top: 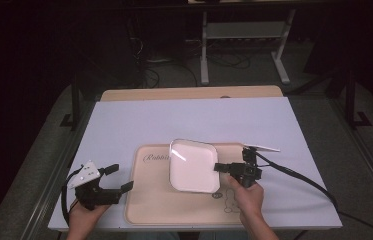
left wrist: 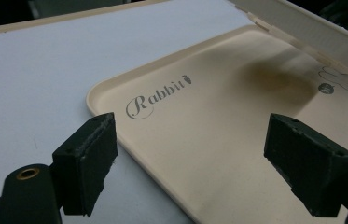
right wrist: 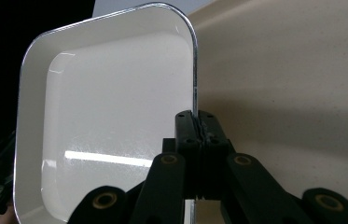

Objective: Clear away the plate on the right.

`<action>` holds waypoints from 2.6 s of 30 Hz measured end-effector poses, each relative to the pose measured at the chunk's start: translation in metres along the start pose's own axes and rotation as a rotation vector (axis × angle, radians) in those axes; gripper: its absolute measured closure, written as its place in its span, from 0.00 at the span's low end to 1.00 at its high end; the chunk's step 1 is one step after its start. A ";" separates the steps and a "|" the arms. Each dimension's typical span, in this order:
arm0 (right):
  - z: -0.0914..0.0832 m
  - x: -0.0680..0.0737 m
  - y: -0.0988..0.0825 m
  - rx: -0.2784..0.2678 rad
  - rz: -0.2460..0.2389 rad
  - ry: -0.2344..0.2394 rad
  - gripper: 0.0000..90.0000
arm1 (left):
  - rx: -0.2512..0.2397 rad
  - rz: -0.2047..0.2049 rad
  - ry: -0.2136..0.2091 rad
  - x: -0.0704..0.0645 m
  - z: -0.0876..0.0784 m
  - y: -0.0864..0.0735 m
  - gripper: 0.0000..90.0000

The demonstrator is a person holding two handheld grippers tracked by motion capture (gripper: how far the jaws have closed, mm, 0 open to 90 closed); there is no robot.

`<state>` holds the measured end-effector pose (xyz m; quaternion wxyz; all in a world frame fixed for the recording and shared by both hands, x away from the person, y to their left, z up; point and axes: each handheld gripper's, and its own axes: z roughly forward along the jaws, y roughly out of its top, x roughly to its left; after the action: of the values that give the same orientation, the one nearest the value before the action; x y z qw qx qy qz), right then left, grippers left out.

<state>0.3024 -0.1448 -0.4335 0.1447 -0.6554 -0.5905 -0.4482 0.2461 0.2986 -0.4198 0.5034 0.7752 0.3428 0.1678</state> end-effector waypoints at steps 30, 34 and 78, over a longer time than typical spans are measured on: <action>0.005 -0.012 -0.003 0.001 0.001 -0.079 0.95 | -0.002 -0.001 0.000 0.000 -0.001 0.000 0.19; 0.005 -0.013 -0.003 0.000 0.004 -0.081 0.95 | -0.002 -0.001 0.000 0.000 -0.001 0.000 0.19; -0.001 -0.013 -0.031 0.017 0.010 -0.130 0.88 | -0.006 -0.005 0.002 -0.001 -0.001 0.000 0.19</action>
<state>0.2751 -0.1460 -0.4535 0.1138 -0.6846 -0.5994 -0.3988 0.2451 0.2989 -0.4189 0.5057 0.7727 0.3447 0.1681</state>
